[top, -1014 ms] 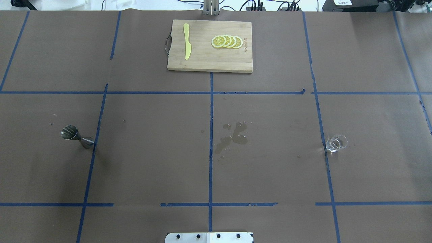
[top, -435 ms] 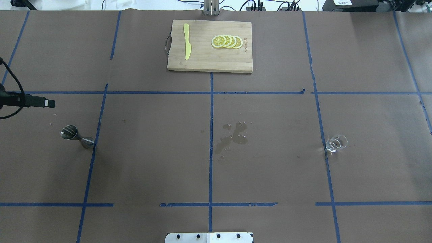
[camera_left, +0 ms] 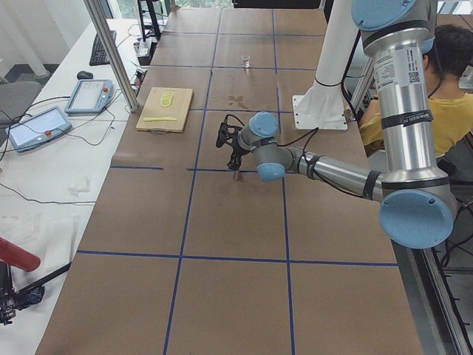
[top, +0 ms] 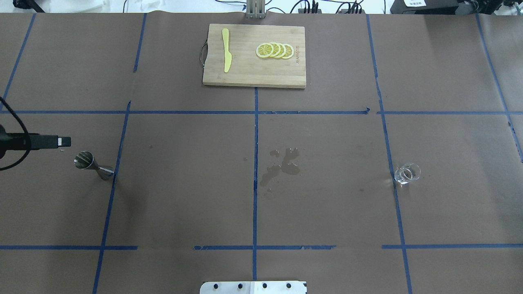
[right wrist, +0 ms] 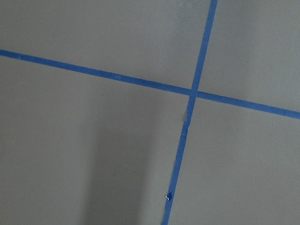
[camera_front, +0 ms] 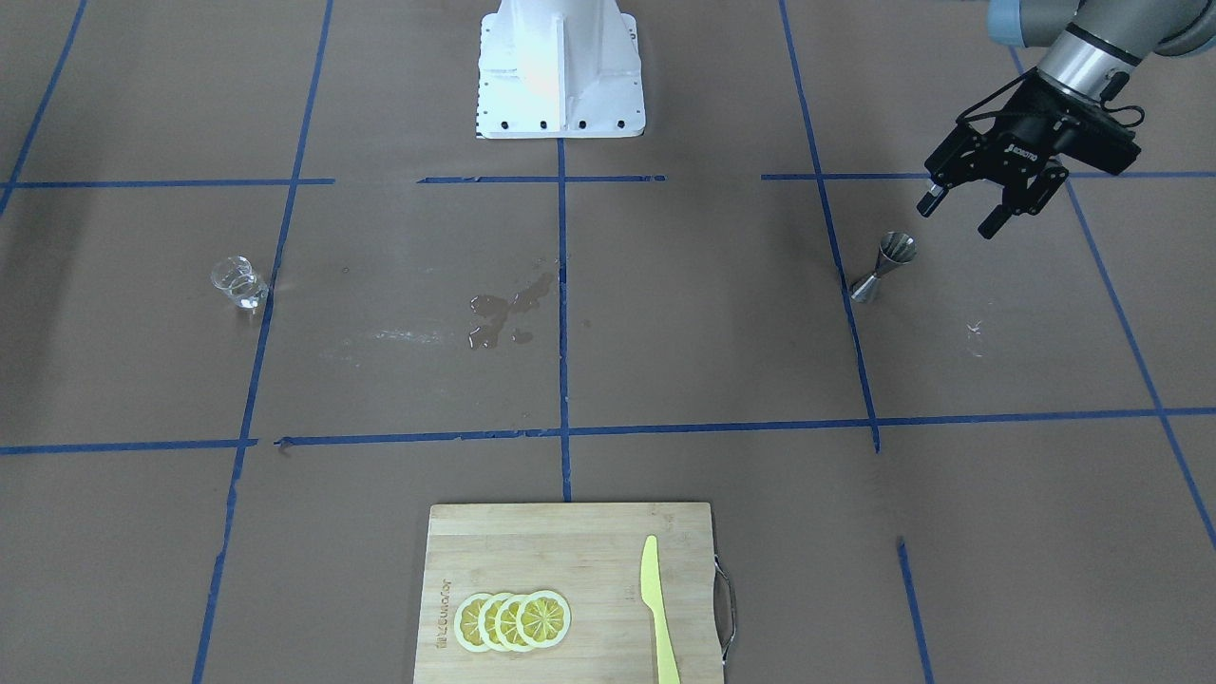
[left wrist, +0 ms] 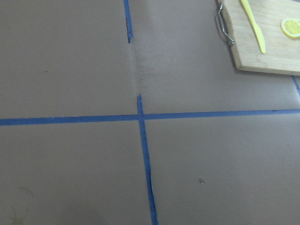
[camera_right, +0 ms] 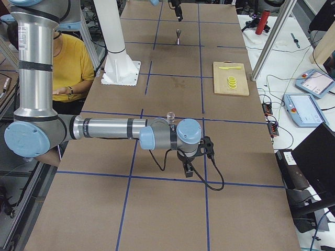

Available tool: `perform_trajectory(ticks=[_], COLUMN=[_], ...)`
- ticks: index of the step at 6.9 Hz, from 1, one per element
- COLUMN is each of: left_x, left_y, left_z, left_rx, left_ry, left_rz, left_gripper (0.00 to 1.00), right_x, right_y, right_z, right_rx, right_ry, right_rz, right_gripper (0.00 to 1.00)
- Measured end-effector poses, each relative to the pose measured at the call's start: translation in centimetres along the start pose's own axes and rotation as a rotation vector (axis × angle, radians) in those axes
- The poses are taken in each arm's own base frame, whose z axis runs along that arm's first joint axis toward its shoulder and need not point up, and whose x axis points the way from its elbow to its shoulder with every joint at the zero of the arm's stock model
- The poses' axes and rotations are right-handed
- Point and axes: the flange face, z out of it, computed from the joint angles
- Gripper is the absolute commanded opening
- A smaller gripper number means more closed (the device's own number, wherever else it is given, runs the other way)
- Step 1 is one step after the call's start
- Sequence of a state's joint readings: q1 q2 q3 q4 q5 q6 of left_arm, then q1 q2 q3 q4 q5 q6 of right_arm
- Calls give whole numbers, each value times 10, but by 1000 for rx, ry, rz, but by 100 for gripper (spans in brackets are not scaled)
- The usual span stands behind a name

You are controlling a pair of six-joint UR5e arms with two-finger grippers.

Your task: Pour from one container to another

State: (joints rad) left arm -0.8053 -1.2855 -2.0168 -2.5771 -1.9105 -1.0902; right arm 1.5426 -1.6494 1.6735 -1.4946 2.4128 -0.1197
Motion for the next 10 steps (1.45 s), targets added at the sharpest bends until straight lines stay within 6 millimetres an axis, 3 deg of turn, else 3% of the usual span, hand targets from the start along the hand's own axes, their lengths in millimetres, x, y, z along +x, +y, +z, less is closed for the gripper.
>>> perform_trajectory(ticks=[2,5,7,10], left_x=[1,27,34,26], left_y=[48,112,131,161], left_z=[5,37,47,69], left_rx=[46,122,244,426], left_ry=[-38,-82,-101,-135], left_rz=[-41,-86,-123,-131], left_gripper=[100,99,98,96], right_x=[-1,-1,-1,0], right_y=[0,2,2,2], right_z=[0,1,1,2], right_rx=[8,14,18,19], right_ry=[-8,-8,-7,-7], right_rz=[-9,-16,-21,-22], right_gripper=[100,100,100,100])
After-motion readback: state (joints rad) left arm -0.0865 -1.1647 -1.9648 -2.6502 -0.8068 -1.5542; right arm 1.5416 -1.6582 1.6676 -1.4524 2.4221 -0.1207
